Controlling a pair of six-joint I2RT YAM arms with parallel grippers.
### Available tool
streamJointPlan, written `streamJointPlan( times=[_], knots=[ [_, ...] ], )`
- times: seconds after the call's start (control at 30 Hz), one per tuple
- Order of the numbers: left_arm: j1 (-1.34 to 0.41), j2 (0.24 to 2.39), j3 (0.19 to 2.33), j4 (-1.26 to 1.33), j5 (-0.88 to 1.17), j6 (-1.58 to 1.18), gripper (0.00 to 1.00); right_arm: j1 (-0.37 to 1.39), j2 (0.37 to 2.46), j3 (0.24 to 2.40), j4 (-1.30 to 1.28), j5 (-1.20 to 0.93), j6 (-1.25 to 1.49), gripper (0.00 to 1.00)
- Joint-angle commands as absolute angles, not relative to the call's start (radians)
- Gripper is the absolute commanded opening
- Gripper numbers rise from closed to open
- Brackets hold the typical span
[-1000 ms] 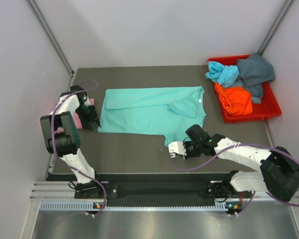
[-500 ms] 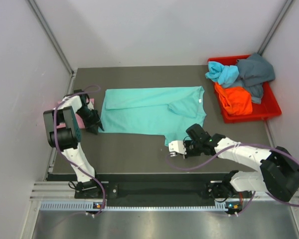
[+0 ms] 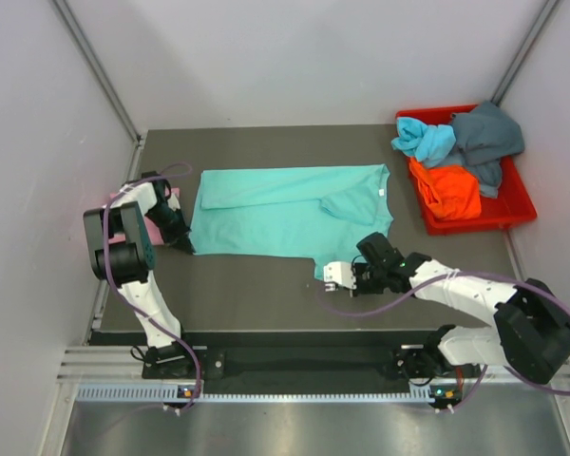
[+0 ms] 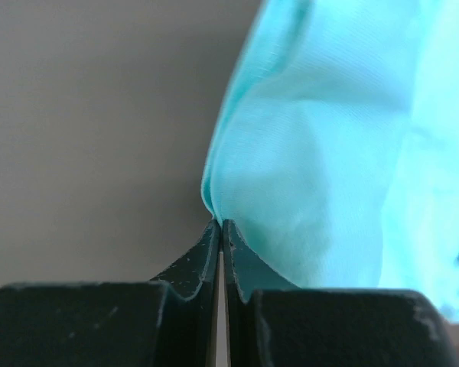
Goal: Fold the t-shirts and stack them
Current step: Fold the tshirt
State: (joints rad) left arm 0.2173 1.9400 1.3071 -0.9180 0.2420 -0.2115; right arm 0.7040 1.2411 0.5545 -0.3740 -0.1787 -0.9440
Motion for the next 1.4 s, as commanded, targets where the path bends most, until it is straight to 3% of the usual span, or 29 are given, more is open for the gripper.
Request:
streamJointPlan(
  times=[0.0,0.17,0.37,0.73,1.37],
  knots=[
    [0.218,1.870,1.310,-0.933,0.252,-0.209,0.00,0.644,1.227,0.638,-0.343,-0.132,-0.885,0.00],
    [0.216,1.787,1.292,-0.951,0.270,-0.218,0.00,0.464,1.184,0.774,-0.428,-0.144,-0.705,0.00],
    [0.210,1.808,1.353,-0.948,0.314,-0.213,0.00,0.387,1.178,0.932,-0.407,-0.167,-0.611,0.00],
    [0.170,1.905,1.630,-0.960,0.333,-0.192,0.00,0.351,1.337,1.080,-0.304,-0.146,-0.612,0.00],
    [0.150,2.098,1.864,-0.930,0.301,-0.181,0.00,0.308,1.627,1.308,-0.169,-0.063,-0.595,0.00]
  ],
)
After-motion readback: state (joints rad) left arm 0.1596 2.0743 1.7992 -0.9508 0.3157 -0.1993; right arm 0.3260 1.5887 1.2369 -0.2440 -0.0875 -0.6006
